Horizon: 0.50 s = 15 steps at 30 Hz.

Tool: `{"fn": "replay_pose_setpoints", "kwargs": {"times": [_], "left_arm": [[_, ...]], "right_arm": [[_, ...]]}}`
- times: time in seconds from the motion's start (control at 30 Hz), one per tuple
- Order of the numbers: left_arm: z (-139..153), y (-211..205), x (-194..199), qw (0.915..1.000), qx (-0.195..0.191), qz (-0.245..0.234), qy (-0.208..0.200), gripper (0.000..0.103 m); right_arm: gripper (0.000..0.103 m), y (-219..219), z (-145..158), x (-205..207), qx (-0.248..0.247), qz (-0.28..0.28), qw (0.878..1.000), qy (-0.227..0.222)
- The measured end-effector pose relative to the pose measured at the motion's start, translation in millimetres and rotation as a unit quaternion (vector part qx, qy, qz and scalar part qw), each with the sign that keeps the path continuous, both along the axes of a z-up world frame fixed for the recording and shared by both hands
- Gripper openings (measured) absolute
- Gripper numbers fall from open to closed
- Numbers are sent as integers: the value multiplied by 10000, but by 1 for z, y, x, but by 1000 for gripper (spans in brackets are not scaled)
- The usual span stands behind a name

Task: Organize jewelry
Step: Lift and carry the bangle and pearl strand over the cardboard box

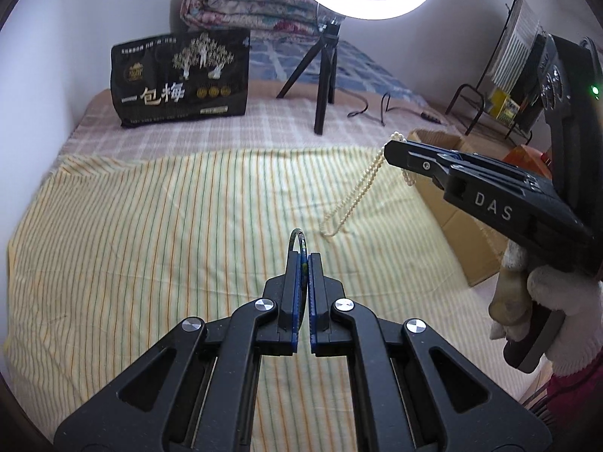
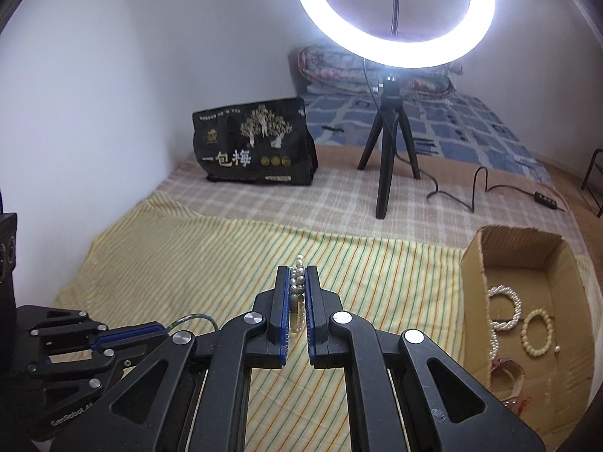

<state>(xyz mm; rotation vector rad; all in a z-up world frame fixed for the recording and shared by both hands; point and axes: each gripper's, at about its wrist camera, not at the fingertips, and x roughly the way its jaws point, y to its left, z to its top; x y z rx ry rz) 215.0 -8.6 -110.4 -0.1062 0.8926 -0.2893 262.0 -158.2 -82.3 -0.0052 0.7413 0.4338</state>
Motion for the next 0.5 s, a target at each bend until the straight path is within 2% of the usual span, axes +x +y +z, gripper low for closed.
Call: {"fn": "replay_pose_setpoints", "kwargs": {"times": [0.5], "left_arm": [[45,-34,-20,9986,-202,-254,-422,1]], "right_arm": [[6,-41,50,-35,101,-315,9982,-503]]}}
